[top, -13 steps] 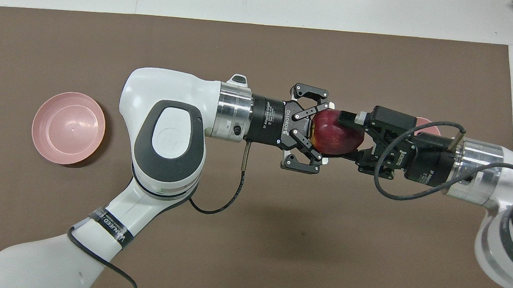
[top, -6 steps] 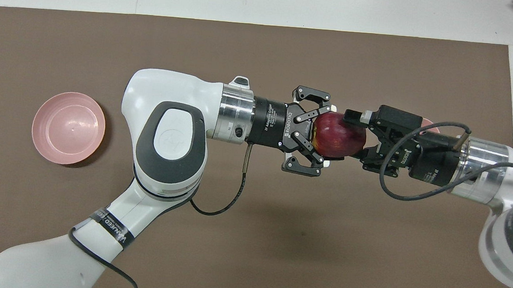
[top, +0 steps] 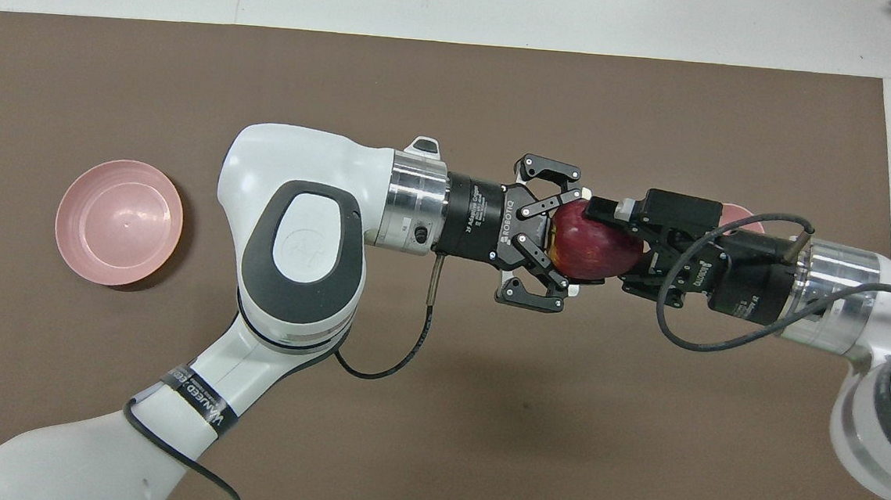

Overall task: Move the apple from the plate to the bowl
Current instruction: 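Grasp the apple with the right gripper while the left gripper opens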

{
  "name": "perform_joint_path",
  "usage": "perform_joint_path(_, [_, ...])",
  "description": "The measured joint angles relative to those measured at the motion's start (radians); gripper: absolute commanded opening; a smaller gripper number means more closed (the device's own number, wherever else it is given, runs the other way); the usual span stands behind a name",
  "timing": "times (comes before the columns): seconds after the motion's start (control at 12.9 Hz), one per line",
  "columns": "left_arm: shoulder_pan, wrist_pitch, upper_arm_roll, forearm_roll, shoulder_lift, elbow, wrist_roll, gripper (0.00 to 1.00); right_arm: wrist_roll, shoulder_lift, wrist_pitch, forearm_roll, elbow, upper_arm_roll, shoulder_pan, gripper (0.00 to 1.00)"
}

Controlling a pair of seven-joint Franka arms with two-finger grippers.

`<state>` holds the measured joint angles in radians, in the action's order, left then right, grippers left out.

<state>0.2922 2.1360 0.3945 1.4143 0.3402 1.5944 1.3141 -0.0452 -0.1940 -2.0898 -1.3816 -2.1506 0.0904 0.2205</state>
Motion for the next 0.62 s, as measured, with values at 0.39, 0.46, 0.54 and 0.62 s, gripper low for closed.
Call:
perform_joint_path(0.39, [-0.022, -0.001, -0.008, -0.001, -0.001, 0.000, 0.000, 1.00, -0.002, 0.015, 0.001, 0.051, 0.004, 0.002, -0.024, 0.00])
perform_joint_path(0.46, [-0.041, -0.003, -0.010, -0.005, -0.003, 0.000, 0.000, 1.00, -0.002, 0.018, 0.009, 0.082, 0.005, 0.002, -0.045, 0.00])
perform_joint_path(0.54, [-0.064, -0.005, -0.011, -0.019, -0.004, -0.001, 0.000, 1.00, -0.002, 0.020, 0.024, 0.123, 0.006, 0.003, -0.072, 0.00])
perform_joint_path(0.62, [-0.086, -0.013, -0.012, -0.046, -0.004, -0.001, 0.000, 1.00, -0.002, 0.023, 0.050, 0.189, 0.011, 0.005, -0.106, 0.00])
